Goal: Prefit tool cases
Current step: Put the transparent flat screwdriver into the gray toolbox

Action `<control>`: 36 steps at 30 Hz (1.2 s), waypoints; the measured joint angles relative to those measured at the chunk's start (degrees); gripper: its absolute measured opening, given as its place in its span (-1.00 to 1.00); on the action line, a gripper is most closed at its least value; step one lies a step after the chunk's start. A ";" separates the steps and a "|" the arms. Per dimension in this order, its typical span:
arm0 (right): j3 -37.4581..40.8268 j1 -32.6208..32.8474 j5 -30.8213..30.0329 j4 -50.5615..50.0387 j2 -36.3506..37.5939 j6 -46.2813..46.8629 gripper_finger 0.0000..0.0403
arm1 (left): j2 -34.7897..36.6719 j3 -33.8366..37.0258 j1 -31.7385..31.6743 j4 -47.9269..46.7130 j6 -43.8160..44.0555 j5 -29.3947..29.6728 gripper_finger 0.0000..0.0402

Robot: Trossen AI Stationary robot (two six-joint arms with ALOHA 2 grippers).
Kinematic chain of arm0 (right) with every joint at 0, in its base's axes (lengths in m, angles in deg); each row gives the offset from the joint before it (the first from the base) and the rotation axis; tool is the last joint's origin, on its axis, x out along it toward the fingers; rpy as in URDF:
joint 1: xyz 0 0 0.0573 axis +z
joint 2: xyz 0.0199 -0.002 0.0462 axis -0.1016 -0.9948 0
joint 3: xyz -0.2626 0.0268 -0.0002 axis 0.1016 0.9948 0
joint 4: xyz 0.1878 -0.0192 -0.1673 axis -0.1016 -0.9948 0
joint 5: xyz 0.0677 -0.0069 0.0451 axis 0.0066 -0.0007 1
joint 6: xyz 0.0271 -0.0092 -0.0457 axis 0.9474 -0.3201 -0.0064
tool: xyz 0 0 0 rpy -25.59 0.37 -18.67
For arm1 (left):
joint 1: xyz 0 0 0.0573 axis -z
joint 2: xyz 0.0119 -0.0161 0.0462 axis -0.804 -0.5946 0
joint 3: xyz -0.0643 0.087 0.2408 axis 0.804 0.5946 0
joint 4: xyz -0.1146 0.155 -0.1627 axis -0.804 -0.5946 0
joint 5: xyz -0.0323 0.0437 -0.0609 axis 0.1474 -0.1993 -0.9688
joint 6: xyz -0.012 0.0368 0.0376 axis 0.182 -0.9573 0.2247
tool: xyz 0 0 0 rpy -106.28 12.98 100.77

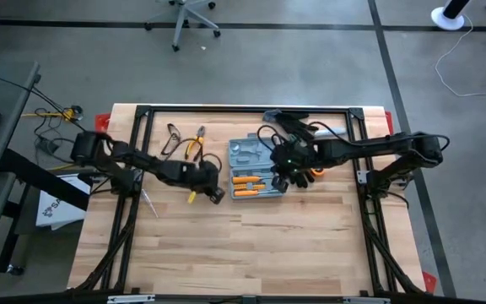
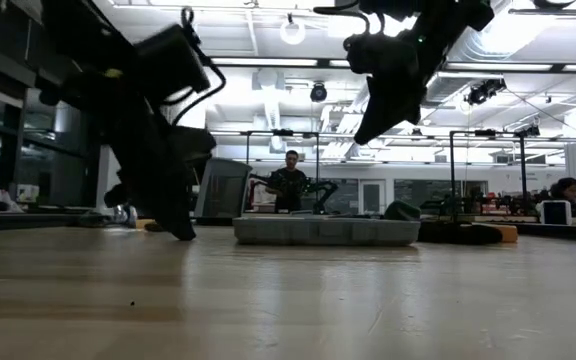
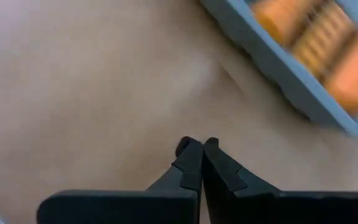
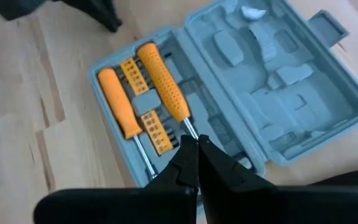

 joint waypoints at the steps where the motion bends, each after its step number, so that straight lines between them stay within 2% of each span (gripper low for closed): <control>1: 0.00 0.24 0.04 0.06 -0.21 0.00 -1.00 | 0.25 0.00 1.44 -0.10 1.32 -0.32 -1.00; 7: 0.00 0.94 0.22 0.15 -0.53 0.02 -1.00 | 2.76 0.17 10.37 -0.76 9.53 0.74 -1.00; 10: 0.00 1.02 0.41 0.17 -0.52 0.05 -1.00 | 6.76 0.20 12.97 -2.87 12.64 5.38 -1.00; 15: 0.00 1.68 0.44 0.42 -0.53 0.43 -1.00 | 14.08 0.17 13.84 -18.66 19.17 14.71 -1.00; 17: 0.00 1.77 0.46 0.46 -0.53 0.50 -1.00 | 15.72 0.20 13.28 -26.11 20.94 16.73 -1.00; 20: 0.00 1.79 0.48 0.53 -0.53 0.38 -1.00 | 16.21 1.09 11.88 -31.54 21.62 17.86 -1.00; 23: 0.00 1.79 0.47 0.94 -0.51 0.14 -1.00 | 15.47 2.57 10.12 -29.78 20.42 17.28 -1.00; 28: 0.00 2.54 0.46 1.27 -0.52 0.30 -1.00 | 12.67 4.39 8.76 -19.72 16.82 11.26 -1.00; 36: 0.00 5.70 0.02 3.06 -0.53 2.86 -1.00 | 9.58 4.42 11.81 -11.59 19.57 9.04 -1.00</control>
